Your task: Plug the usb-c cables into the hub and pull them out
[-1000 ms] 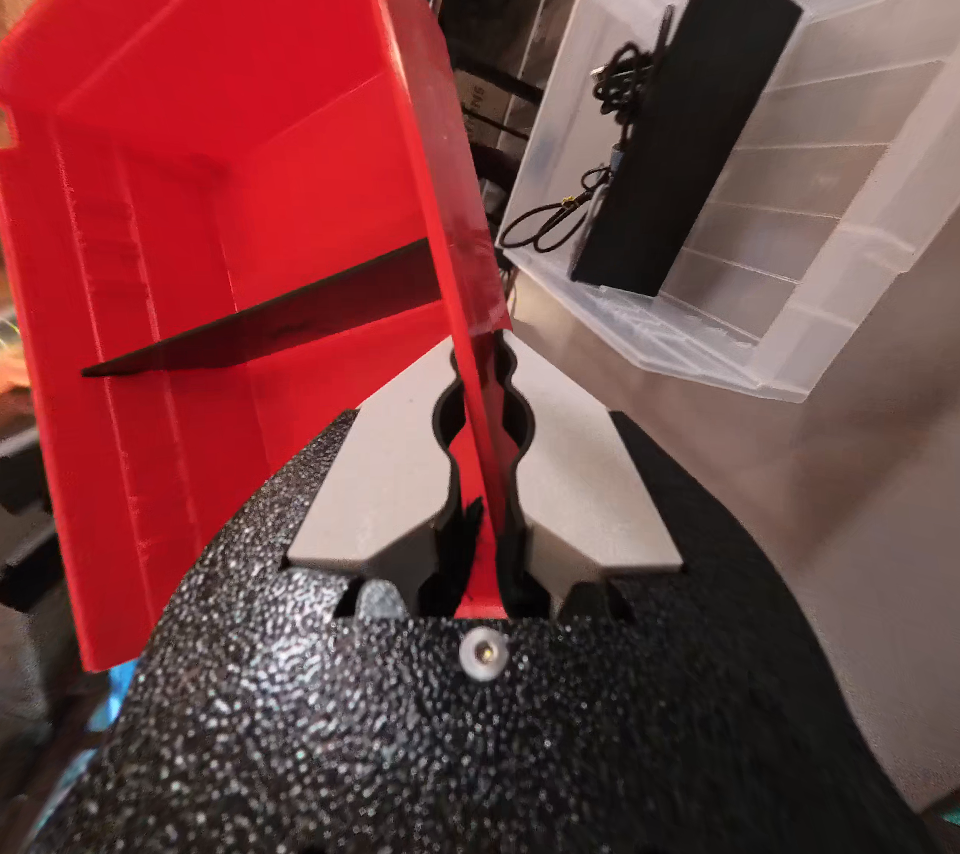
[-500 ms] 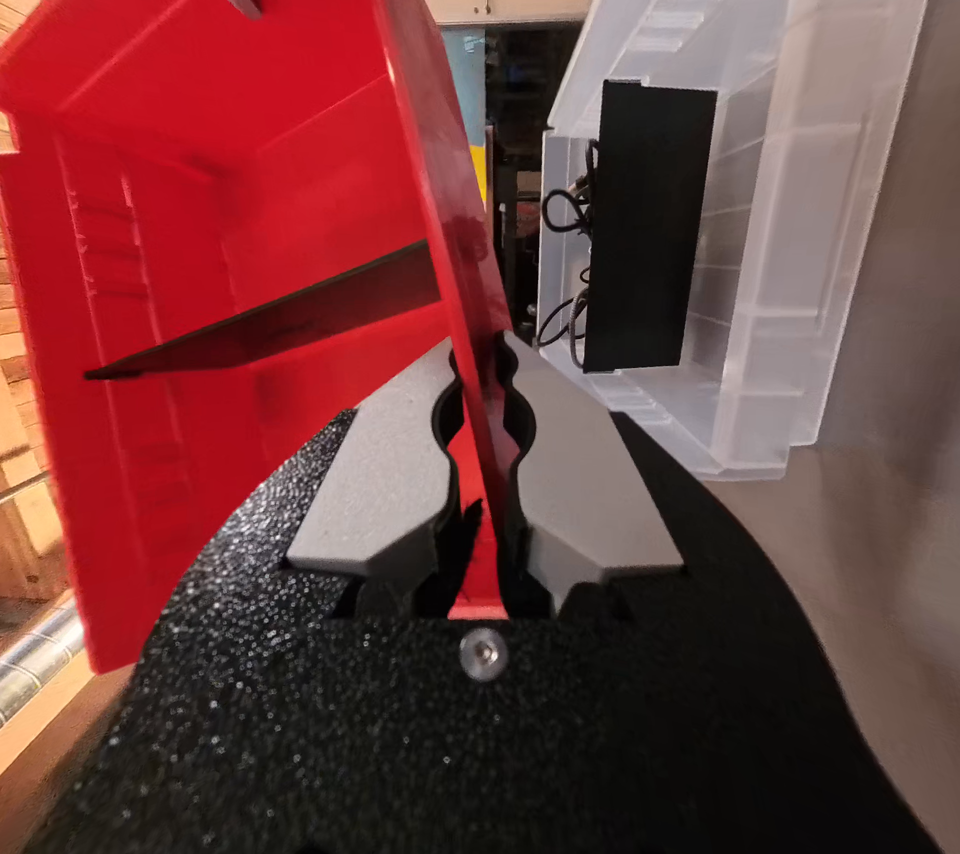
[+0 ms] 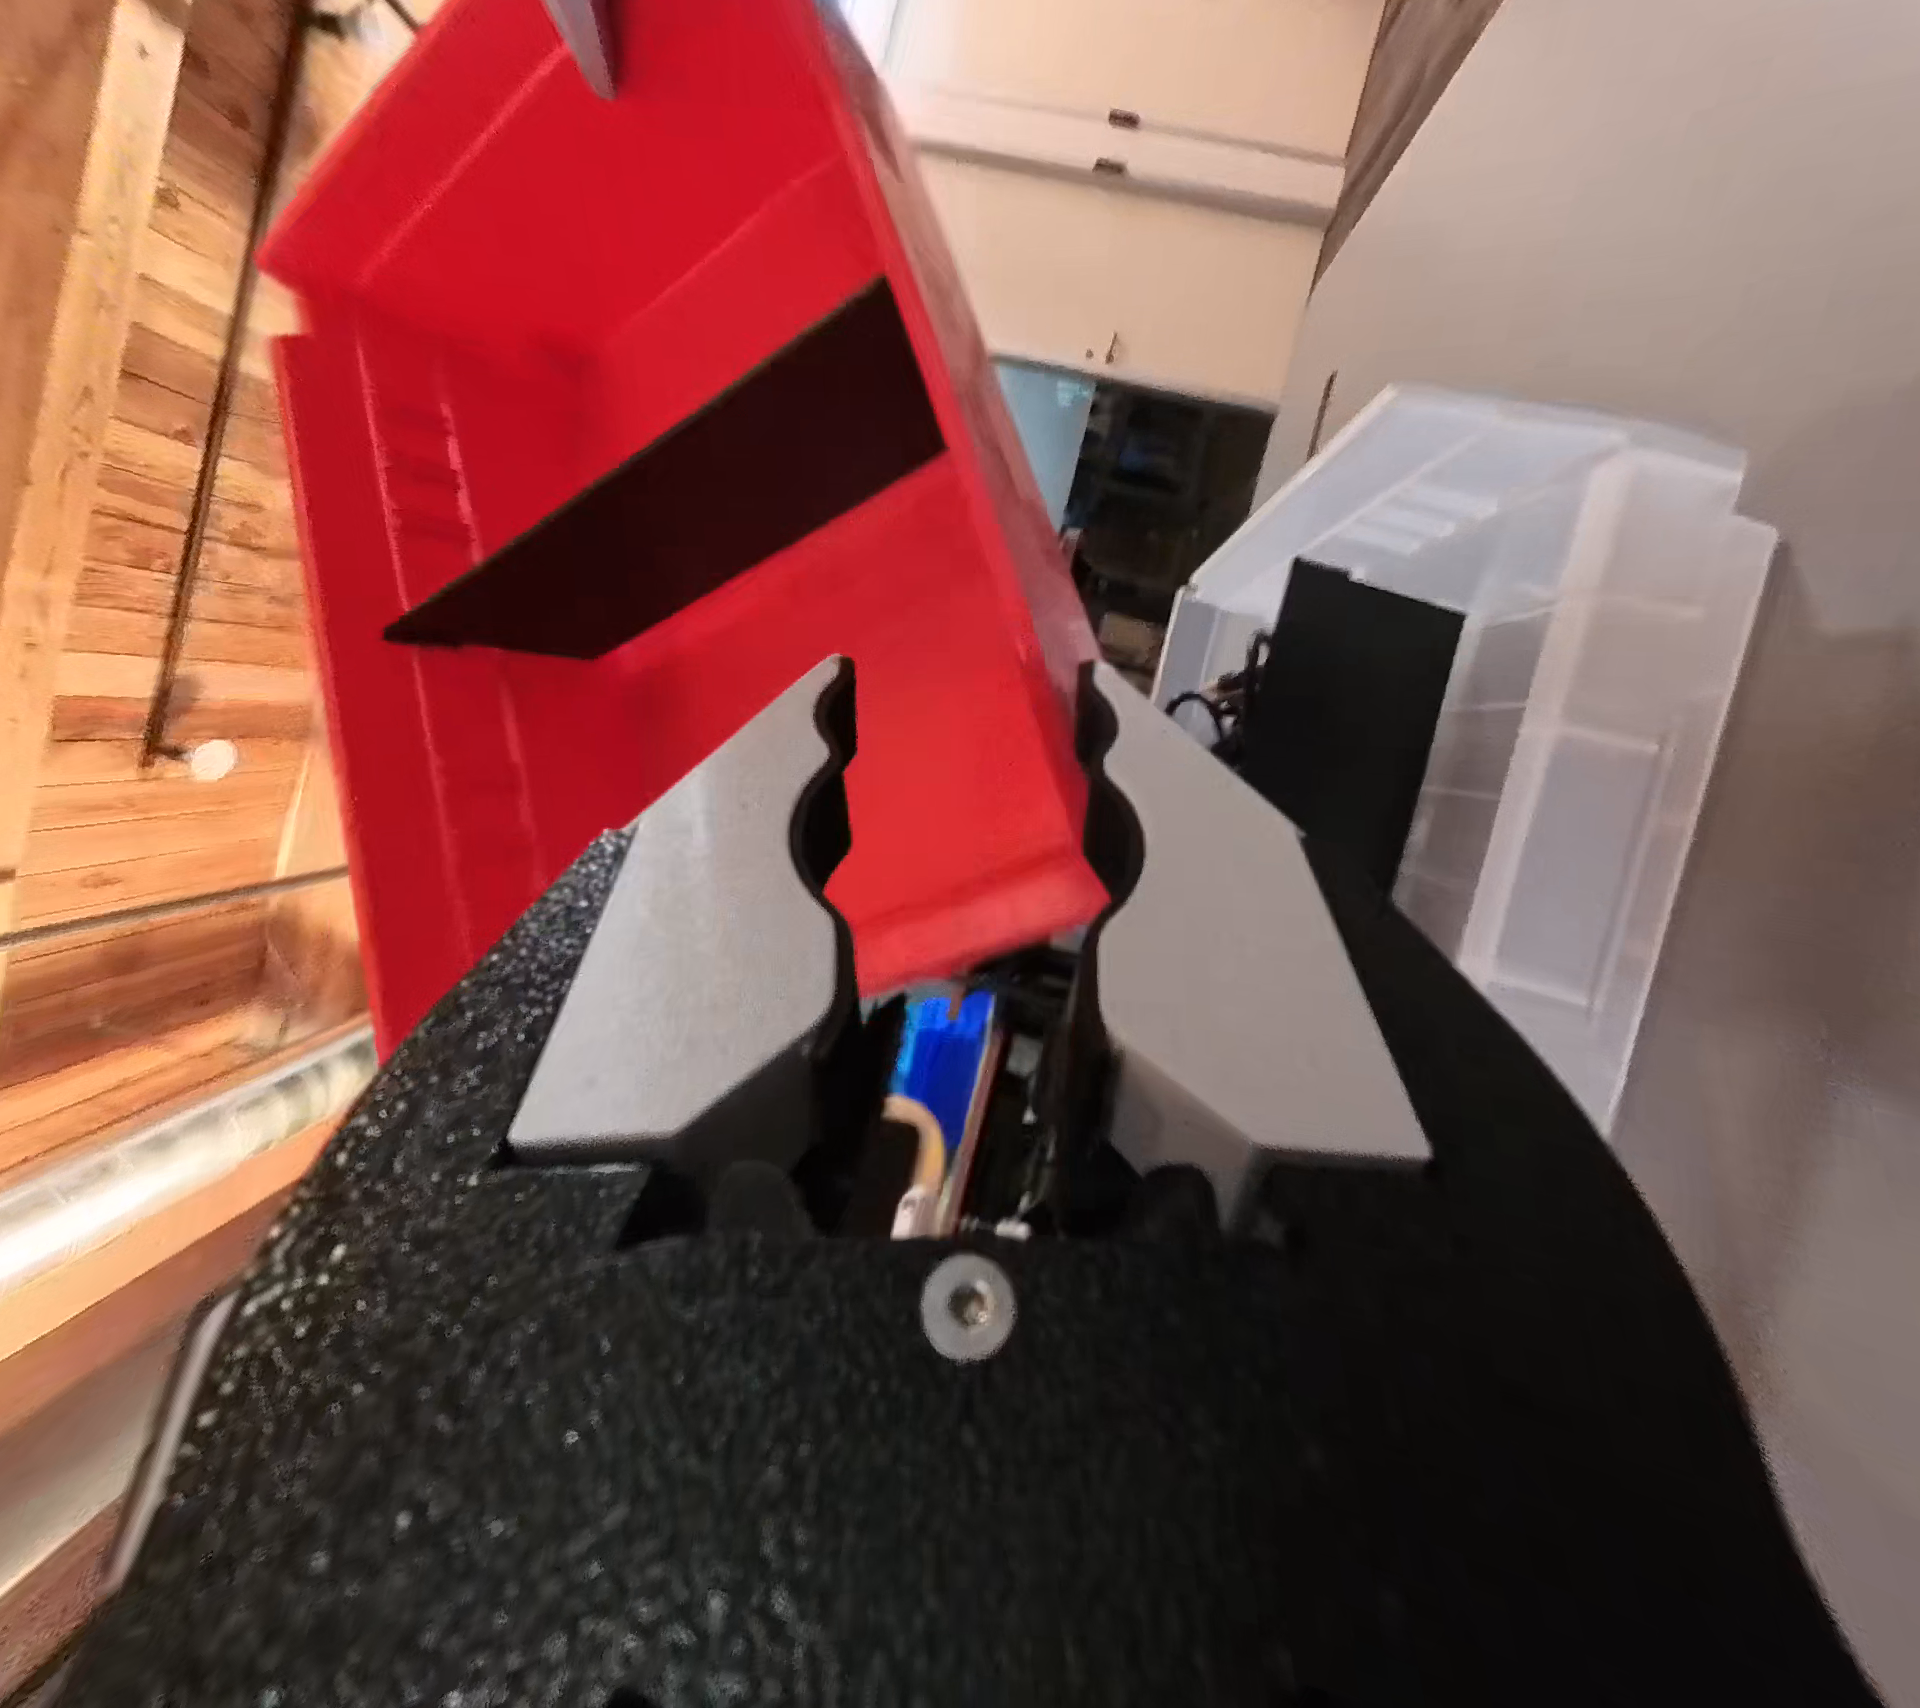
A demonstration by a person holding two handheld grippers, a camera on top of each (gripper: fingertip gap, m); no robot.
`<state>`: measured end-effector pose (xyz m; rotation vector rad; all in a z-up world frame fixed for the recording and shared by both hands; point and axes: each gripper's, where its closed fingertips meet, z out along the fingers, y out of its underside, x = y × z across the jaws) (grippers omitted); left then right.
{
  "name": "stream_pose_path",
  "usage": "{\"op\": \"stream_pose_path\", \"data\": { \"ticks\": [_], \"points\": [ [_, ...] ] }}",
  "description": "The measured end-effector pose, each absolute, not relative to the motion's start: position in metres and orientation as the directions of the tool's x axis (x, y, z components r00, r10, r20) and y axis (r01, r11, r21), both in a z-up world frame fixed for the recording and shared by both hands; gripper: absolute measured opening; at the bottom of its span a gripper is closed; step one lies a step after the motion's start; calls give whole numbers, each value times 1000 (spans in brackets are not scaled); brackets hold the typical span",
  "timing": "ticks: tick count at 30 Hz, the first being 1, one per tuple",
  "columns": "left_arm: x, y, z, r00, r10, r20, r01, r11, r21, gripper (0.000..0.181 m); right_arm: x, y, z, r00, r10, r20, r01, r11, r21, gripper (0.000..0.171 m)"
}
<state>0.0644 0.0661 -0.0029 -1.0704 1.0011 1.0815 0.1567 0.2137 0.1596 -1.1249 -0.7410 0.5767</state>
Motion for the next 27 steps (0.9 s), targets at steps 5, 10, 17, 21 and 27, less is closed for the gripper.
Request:
{"op": "stream_pose_path", "data": {
  "ticks": [5, 10, 17, 21, 27],
  "points": [
    [55, 62, 7, 398, 98, -912, -907, 193, -374, 37, 206, 230, 211, 685, 631, 365, 79, 434, -897, 1],
    [2, 64, 25, 560, 125, -819, -827, 141, -544, 36, 270, 266, 211, 702, 572, 425, 226, 388, -894, 1],
    [-69, 69, 30, 922, 2, -386, -379, 201, -903, 40, 365, 308, 147, 687, 545, 480, 418, 244, -875, 1],
    [-95, 71, 24, 946, 34, -323, -324, 165, -932, 42, 381, 331, 83, 588, 696, 413, 492, 99, -865, 2],
    [-100, 87, -10, 977, -43, -207, -207, 5, -978, 45, 358, 352, 5, 349, 905, 244, 638, -39, -769, 1]
  ]
}}
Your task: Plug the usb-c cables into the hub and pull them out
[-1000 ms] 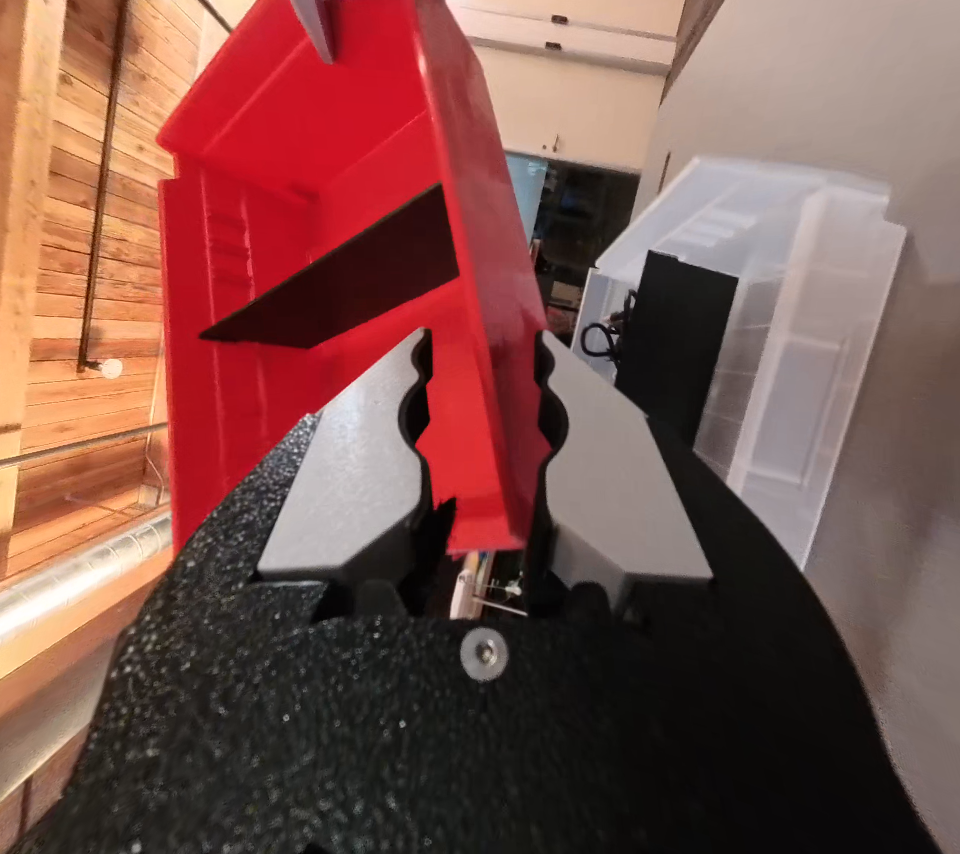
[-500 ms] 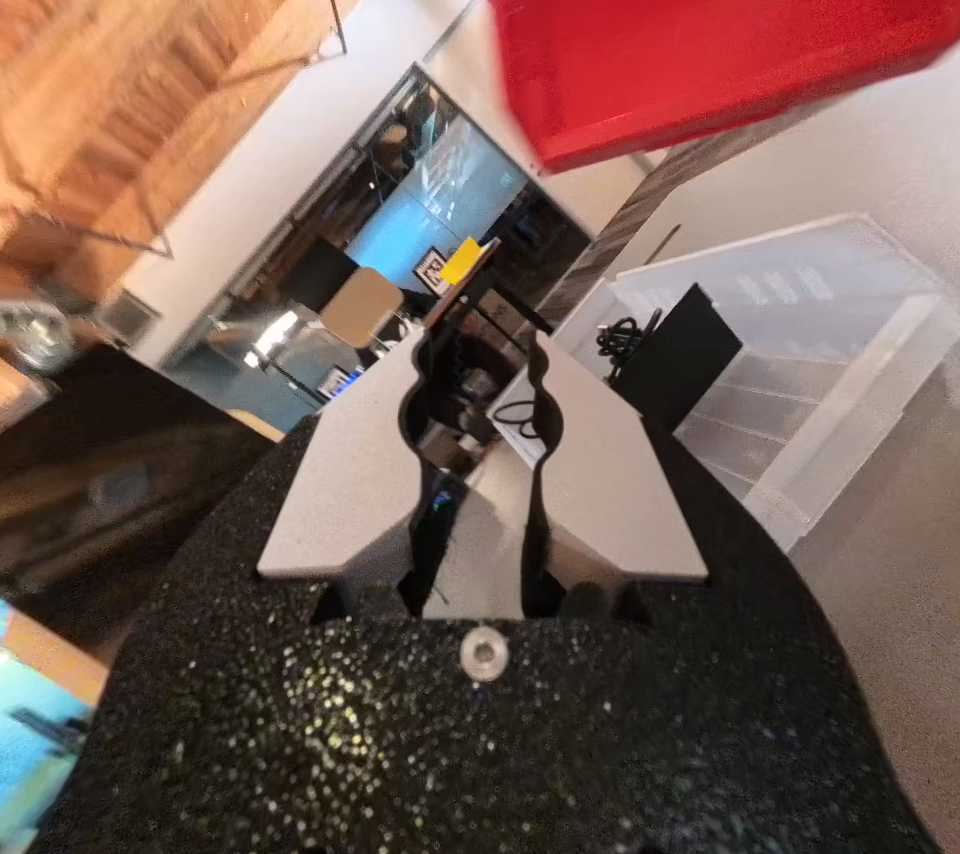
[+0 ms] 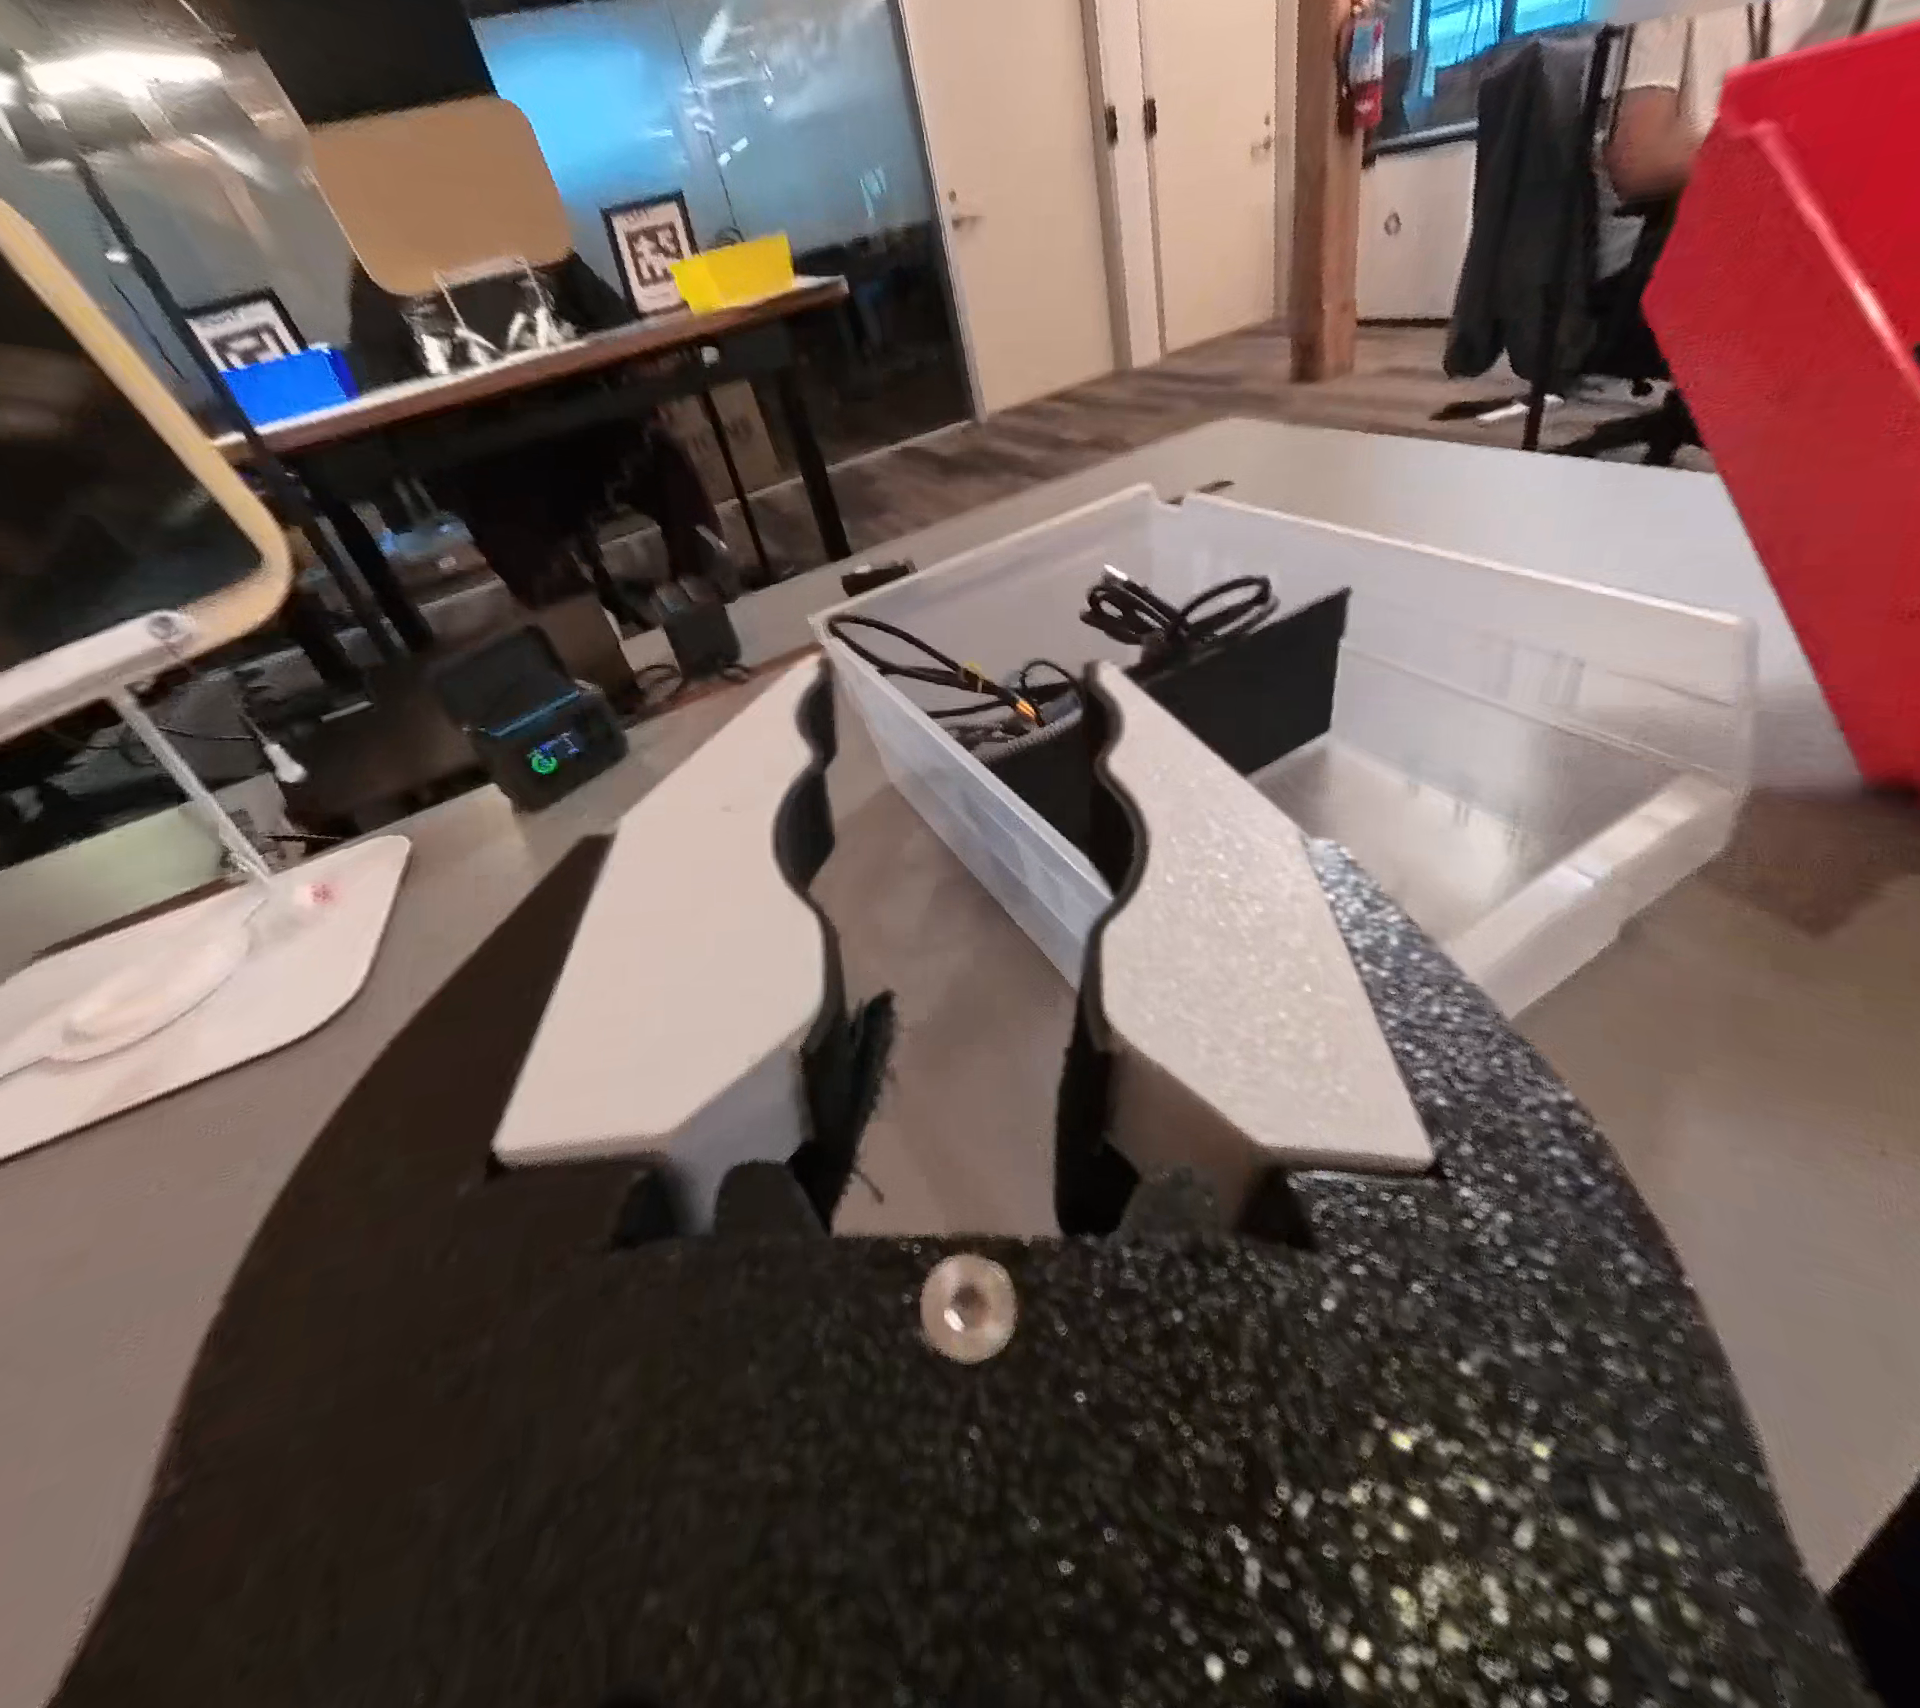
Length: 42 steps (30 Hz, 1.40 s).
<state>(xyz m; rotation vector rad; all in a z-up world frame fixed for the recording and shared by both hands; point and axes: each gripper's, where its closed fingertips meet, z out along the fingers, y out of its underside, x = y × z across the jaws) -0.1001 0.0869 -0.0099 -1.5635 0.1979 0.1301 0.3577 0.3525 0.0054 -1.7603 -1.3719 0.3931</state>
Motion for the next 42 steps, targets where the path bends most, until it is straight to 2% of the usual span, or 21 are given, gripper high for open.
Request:
{"op": "stream_pose_path", "data": {
  "ticks": [3, 8, 10, 13, 16, 19, 20, 22, 24, 26, 28, 29, 32, 33, 34, 36, 39, 42],
  "points": [
    [-94, 91, -18, 968, -42, -248, -247, 25, -969, 25, 343, 376, -31, 297, 929, 219, 715, -64, -696, 2],
    [-99, 98, -41, 971, -49, -232, -235, -79, -969, 31, 312, 405, -73, 282, 950, 137, 725, -117, -679, 4],
    [-101, 99, -48, 979, -62, -193, -199, -117, -973, 38, 310, 419, -90, 287, 932, 221, 792, -101, -602, 14],
    [-100, 102, -59, 985, -84, -149, -161, -164, -973, 48, 305, 437, -93, 327, 878, 349, 848, -110, -518, 45],
    [-96, 104, -65, 983, -100, -153, -170, -192, -967, 54, 295, 445, -63, 432, 780, 452, 817, -127, -562, 68],
    [-89, 106, -73, 982, -119, -149, -174, -237, -956, 65, 276, 407, -33, 529, 722, 445, 740, -136, -659, 77],
    [-86, 107, -76, 982, -127, -142, -171, -256, -951, 71, 274, 388, -31, 562, 705, 432, 721, -161, -674, 87],
    [-80, 109, -81, 981, -139, -135, -171, -292, -941, 81, 274, 347, -38, 614, 675, 409, 694, -216, -687, 96],
    [-76, 111, -87, 980, -146, -133, -175, -321, -931, 86, 278, 308, -54, 649, 654, 389, 674, -258, -692, 98],
    [-72, 114, -90, 979, -144, -146, -186, -325, -927, 79, 285, 278, -70, 697, 627, 349, 635, -311, -707, 99],
    [-72, 120, -87, 958, -109, -267, -287, -254, -924, 58, 295, 260, -87, 730, 588, 350, 620, -351, -702, 105],
    [-72, 123, -92, 935, -101, -341, -356, -257, -899, 61, 302, 257, -95, 746, 554, 369, 618, -369, -694, 107],
    [-66, 130, -110, 914, -114, -390, -405, -320, -857, 62, 310, 257, -112, 783, 491, 382, 589, -386, -710, 105],
    [-68, 130, -110, 910, -107, -400, -412, -327, -850, 63, 311, 257, -113, 792, 476, 383, 580, -388, -716, 89],
    [-72, 130, -110, 907, -95, -410, -417, -341, -843, 63, 312, 255, -115, 789, 475, 388, 586, -396, -707, 81],
    [-84, 128, -109, 895, -56, -442, -432, -354, -829, 51, 322, 253, -120, 751, 486, 447, 647, -404, -647, 55],
    [-111, 127, -116, 873, -5, -489, -449, -401, -798, 35, 343, 253, -116, 751, 457, 477, 655, -428, -623, 32],
    [-126, 129, -133, 895, -12, -445, -402, -452, -796, 21, 355, 254, -110, 781, 448, 435, 615, -429, -661, 14]
  ]
}}
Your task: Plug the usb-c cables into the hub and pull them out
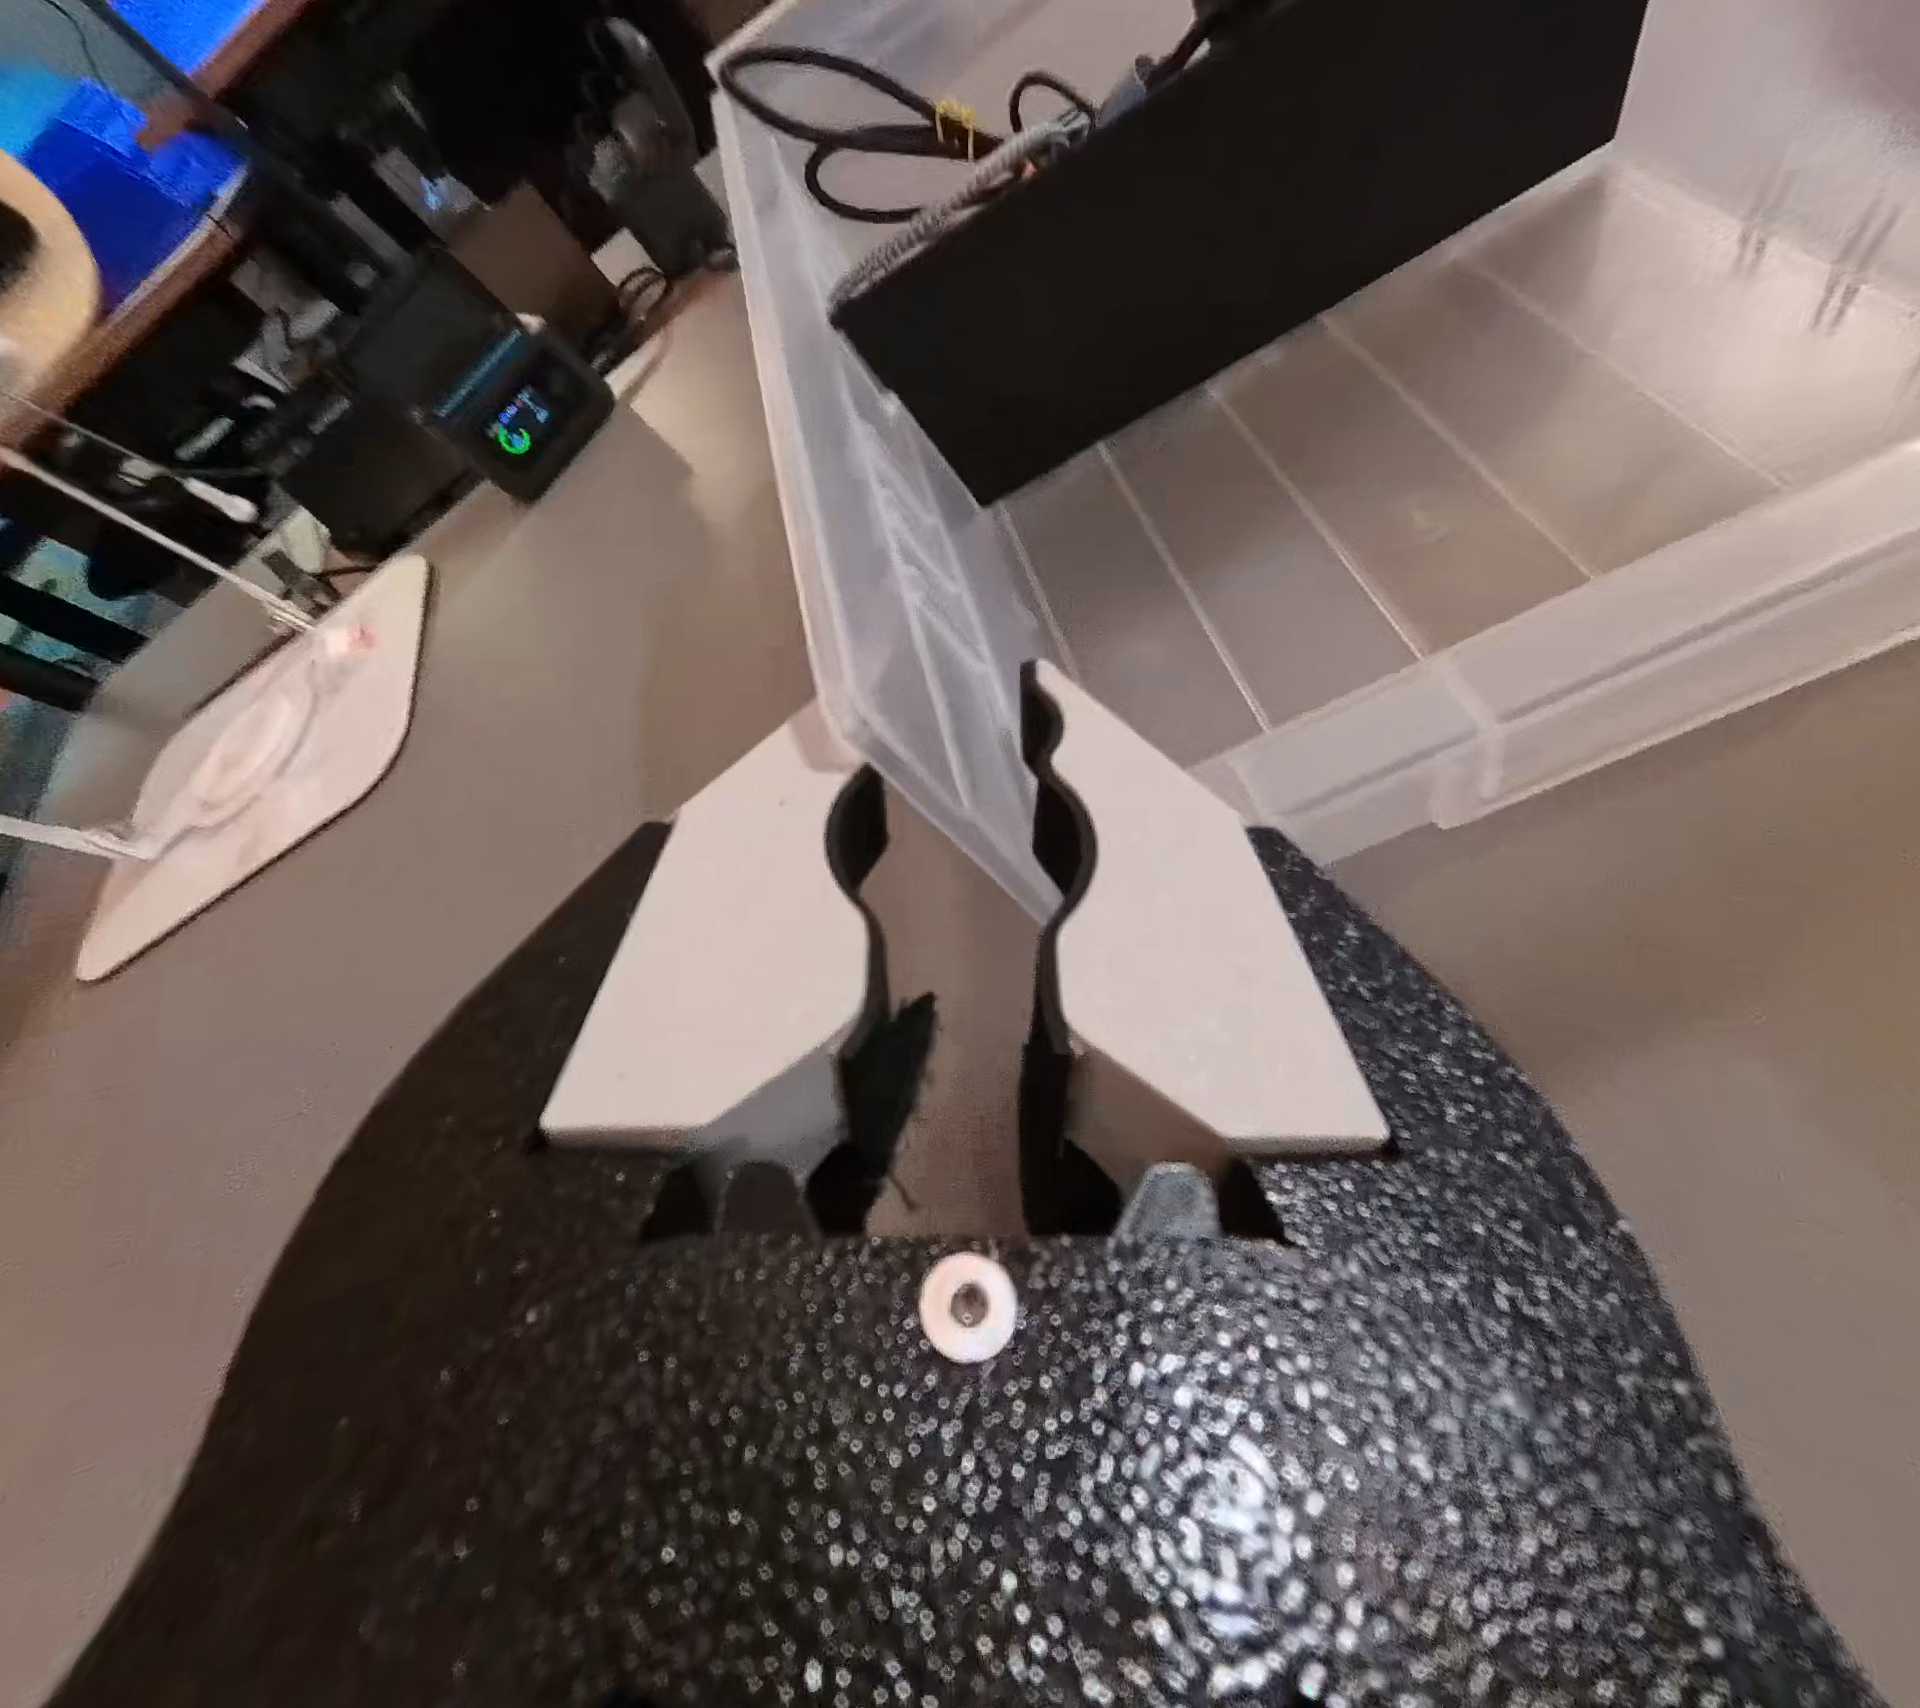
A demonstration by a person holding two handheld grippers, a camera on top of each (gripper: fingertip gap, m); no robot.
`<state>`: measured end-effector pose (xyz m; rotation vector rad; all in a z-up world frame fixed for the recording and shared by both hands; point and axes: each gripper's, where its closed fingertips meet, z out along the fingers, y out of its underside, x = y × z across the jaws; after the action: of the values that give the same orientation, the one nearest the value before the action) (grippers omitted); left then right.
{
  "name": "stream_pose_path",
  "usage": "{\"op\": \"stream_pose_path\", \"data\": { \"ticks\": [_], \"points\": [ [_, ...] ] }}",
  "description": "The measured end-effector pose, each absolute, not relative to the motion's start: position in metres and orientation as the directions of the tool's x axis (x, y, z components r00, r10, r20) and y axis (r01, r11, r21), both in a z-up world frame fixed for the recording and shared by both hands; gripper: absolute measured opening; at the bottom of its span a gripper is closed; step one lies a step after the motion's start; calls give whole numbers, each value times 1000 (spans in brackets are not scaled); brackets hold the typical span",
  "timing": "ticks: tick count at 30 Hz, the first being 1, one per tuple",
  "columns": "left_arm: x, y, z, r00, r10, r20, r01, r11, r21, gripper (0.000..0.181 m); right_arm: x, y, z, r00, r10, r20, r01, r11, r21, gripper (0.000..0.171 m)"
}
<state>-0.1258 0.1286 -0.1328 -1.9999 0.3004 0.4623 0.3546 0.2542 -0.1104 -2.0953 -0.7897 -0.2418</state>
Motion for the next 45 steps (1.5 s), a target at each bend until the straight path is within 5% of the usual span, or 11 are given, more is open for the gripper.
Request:
{"op": "stream_pose_path", "data": {
  "ticks": [4, 10, 15, 17, 19, 32, 38, 43, 45],
  "points": [
    [-135, 127, -134, 926, -28, -378, -348, -455, -820, 9, 375, 257, -104, 791, 400, 462, 609, -444, -658, 2],
    [-162, 102, -132, 943, 18, -333, -288, -459, -840, 6, 383, 239, -92, 823, 415, 388, 553, -429, -714, 58],
    [-194, 61, -131, 930, 66, -361, -287, -485, -826, 7, 418, 251, -116, 828, 400, 393, 558, -526, -642, 75],
    [-211, 40, -130, 930, 107, -353, -258, -493, -831, 7, 419, 255, -131, 815, 453, 363, 576, -553, -603, 57],
    [-228, 19, -129, 927, 145, -347, -234, -498, -835, 6, 406, 257, -140, 807, 514, 291, 571, -551, -609, 19],
    [-324, -73, -119, 856, 306, -418, -183, -577, -796, 7, 370, 253, -138, 848, 447, 284, 509, -540, -670, 17],
    [-347, -90, -131, 883, 236, -405, -213, -568, -795, 8, 361, 243, -137, 824, 485, 292, 541, -522, -659, 39],
    [-365, -94, -134, 907, 219, -359, -197, -532, -824, 9, 356, 248, -58, 774, 430, 465, 607, -294, -739, 47],
    [-372, -100, -130, 904, 260, -339, -156, -537, -829, 51, 329, 242, -14, 755, 435, 490, 594, -141, -792, 47]
  ]
}}
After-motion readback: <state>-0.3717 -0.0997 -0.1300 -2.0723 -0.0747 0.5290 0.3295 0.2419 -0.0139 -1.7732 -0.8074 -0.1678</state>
